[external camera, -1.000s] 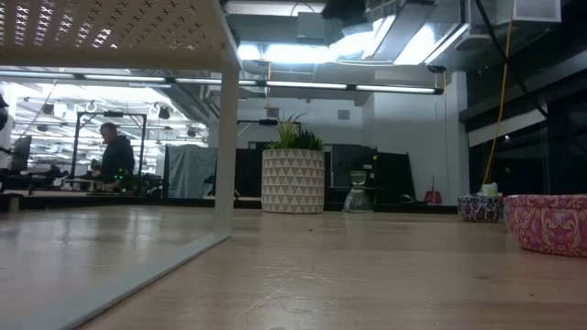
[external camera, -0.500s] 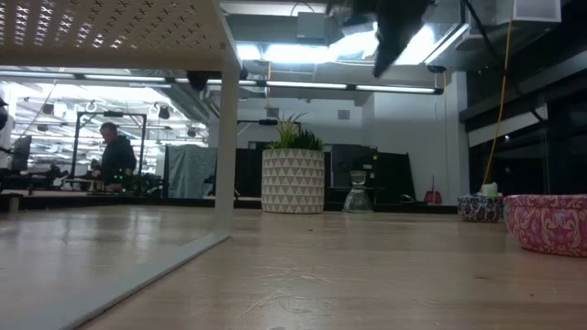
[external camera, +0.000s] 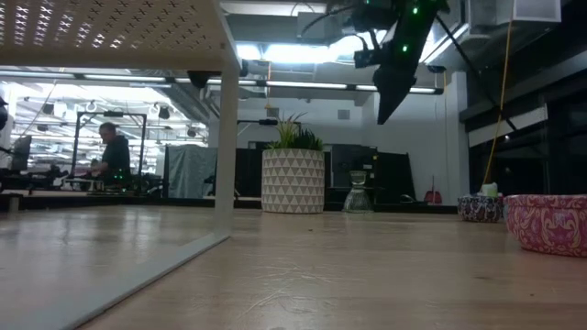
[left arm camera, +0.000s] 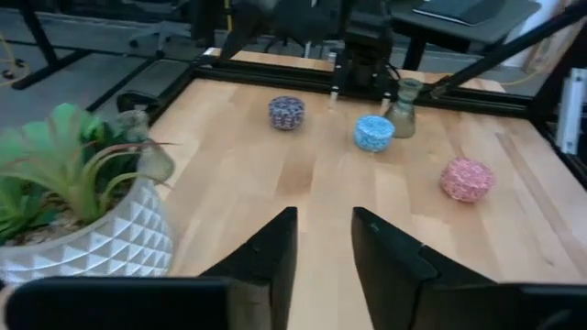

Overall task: Pick & Place candle stick holders
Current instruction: Put the top transparent candle holder on the shelf

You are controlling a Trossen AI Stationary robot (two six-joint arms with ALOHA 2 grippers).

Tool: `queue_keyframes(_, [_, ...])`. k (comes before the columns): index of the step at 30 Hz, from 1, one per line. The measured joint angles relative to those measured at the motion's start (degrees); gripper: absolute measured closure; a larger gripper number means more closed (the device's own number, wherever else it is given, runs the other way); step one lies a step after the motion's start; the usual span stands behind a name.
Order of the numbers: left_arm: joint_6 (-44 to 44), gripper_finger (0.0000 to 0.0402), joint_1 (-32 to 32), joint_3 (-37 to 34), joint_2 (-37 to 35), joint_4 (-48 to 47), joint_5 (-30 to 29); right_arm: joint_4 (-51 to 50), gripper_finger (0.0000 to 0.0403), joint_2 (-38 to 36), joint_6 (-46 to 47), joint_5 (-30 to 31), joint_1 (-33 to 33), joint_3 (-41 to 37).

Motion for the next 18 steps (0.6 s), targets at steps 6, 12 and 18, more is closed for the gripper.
queue_keyframes(6, [0.12,0.0259,-2.6,0.0,0.02,0.0,-0.5,6.77,0.0159,0.0,-3.63,-4.53,-4.61,-3.94])
queue_keyframes(12, [0.12,0.0239,-3.63,0.0,0.02,0.0,-0.62,13.5,0.0082,0.0,-3.7,-11.19,-9.85,-5.04])
queue_keyframes(18, [0.12,0.0235,-3.64,0.0,0.02,0.0,-0.98,23.03,0.0038,0.97,-2.51,-12.61,-12.92,-7.86])
